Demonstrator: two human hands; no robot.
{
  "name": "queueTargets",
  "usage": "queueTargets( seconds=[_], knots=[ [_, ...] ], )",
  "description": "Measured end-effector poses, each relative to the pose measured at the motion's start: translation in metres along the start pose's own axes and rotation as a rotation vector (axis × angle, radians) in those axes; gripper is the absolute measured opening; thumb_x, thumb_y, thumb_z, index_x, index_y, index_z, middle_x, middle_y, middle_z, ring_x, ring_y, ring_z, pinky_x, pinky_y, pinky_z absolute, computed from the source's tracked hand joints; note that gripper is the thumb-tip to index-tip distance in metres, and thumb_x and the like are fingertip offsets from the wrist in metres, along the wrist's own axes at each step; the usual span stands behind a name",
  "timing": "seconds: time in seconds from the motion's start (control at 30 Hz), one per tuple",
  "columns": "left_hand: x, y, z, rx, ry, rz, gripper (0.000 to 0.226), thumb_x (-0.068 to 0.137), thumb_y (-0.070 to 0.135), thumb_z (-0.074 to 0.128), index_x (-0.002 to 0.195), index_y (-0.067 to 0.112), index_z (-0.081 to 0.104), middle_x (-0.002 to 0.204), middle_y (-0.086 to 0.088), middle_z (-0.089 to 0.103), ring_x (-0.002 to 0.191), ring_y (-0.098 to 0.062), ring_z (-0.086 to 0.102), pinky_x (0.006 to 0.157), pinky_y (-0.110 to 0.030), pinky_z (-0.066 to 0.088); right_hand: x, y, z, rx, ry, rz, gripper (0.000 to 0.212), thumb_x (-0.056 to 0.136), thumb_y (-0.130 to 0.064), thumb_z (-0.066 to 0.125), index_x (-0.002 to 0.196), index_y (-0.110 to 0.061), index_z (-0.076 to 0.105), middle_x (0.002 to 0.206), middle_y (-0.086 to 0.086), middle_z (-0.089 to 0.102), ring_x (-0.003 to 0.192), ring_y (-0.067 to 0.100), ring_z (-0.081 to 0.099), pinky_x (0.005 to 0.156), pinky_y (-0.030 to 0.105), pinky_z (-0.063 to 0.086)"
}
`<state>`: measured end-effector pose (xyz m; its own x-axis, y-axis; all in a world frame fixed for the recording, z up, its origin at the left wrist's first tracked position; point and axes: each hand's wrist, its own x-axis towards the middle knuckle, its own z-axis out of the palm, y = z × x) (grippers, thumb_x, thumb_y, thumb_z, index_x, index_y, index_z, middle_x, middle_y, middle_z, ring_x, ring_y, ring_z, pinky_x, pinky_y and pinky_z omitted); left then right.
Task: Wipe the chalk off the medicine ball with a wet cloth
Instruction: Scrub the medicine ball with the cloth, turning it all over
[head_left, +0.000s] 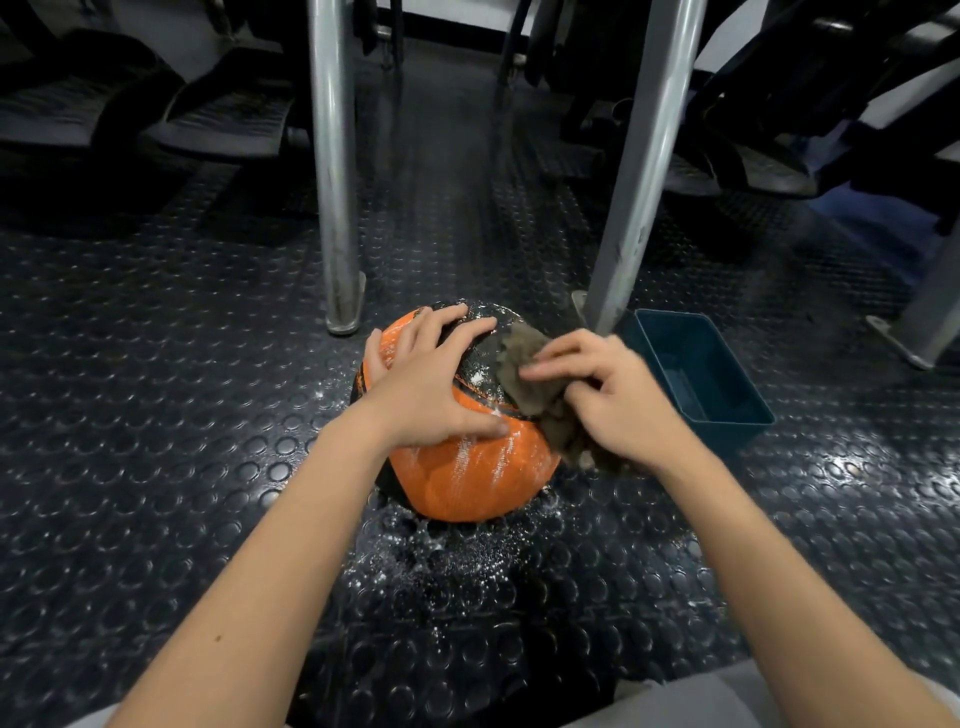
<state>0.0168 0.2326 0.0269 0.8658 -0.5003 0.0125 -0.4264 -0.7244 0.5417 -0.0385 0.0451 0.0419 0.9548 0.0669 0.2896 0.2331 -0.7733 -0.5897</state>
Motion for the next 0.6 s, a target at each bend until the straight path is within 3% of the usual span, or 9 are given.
queueTargets(
  seconds=[0.13, 0.27, 0.33, 0.4, 0.5, 0.53, 0.6],
  knots=[
    [-0.001, 0.000, -0.001, -0.004, -0.029, 0.007, 0.098, 0.066, 0.060, 0.074, 0.144, 0.049, 0.016, 0.156, 0.017, 0.001, 0.144, -0.009, -0.008, 0.111, -0.052, -0.018, -0.008, 0.020, -0.012, -0.347, 0.066, 0.232, 0.044, 0.084, 0.006, 0.042, 0.101, -0.019, 0.073, 0.104, -0.005, 0.056, 0.099, 0.018, 0.035, 0.090, 0.028, 0.036],
    [0.001, 0.000, -0.001, 0.002, -0.022, -0.008, 0.099, 0.065, 0.060, 0.074, 0.145, 0.048, 0.016, 0.156, 0.016, 0.001, 0.145, -0.010, -0.009, 0.111, -0.052, -0.017, -0.009, -0.002, -0.025, -0.084, 0.167, 0.074, 0.049, 0.076, 0.012, 0.046, 0.096, -0.024, 0.073, 0.097, -0.012, 0.059, 0.098, 0.017, 0.045, 0.085, 0.006, 0.029],
    [0.001, 0.000, -0.001, 0.004, -0.016, -0.009, 0.100, 0.064, 0.060, 0.074, 0.144, 0.048, 0.016, 0.156, 0.016, 0.001, 0.145, -0.010, -0.009, 0.112, -0.052, -0.016, -0.013, -0.008, -0.010, -0.029, 0.044, -0.016, 0.050, 0.073, 0.011, 0.048, 0.095, -0.028, 0.072, 0.097, -0.017, 0.057, 0.095, 0.012, 0.046, 0.088, 0.010, 0.031],
    [0.000, 0.001, -0.001, -0.003, -0.025, -0.005, 0.100, 0.065, 0.060, 0.074, 0.144, 0.049, 0.016, 0.156, 0.017, 0.001, 0.144, -0.009, -0.010, 0.112, -0.052, -0.016, -0.017, 0.002, 0.002, -0.130, -0.041, 0.001, 0.049, 0.076, 0.012, 0.049, 0.093, -0.026, 0.074, 0.099, -0.014, 0.056, 0.091, 0.011, 0.040, 0.082, 0.013, 0.031],
    [-0.001, 0.002, 0.001, 0.000, -0.025, 0.002, 0.099, 0.066, 0.060, 0.074, 0.145, 0.048, 0.015, 0.156, 0.017, 0.000, 0.144, -0.009, -0.010, 0.112, -0.053, -0.017, -0.018, 0.020, -0.010, -0.437, 0.009, 0.140, 0.040, 0.081, 0.005, 0.048, 0.096, -0.020, 0.075, 0.100, -0.008, 0.058, 0.090, 0.015, 0.033, 0.080, 0.026, 0.036],
    [-0.001, 0.002, 0.001, 0.001, -0.028, 0.002, 0.099, 0.066, 0.059, 0.074, 0.145, 0.048, 0.015, 0.156, 0.017, 0.000, 0.144, -0.009, -0.010, 0.112, -0.053, -0.017, -0.018, 0.021, -0.015, -0.431, 0.062, 0.164, 0.039, 0.081, 0.005, 0.048, 0.095, -0.019, 0.075, 0.099, -0.008, 0.059, 0.090, 0.015, 0.033, 0.082, 0.027, 0.039],
    [0.000, 0.001, 0.001, -0.002, -0.019, -0.004, 0.100, 0.065, 0.059, 0.074, 0.145, 0.048, 0.015, 0.156, 0.016, 0.001, 0.144, -0.010, -0.009, 0.112, -0.052, -0.017, -0.016, 0.009, -0.021, -0.264, 0.184, 0.083, 0.040, 0.078, 0.008, 0.050, 0.092, -0.020, 0.075, 0.097, -0.008, 0.061, 0.089, 0.015, 0.038, 0.085, 0.011, 0.034]
  ],
)
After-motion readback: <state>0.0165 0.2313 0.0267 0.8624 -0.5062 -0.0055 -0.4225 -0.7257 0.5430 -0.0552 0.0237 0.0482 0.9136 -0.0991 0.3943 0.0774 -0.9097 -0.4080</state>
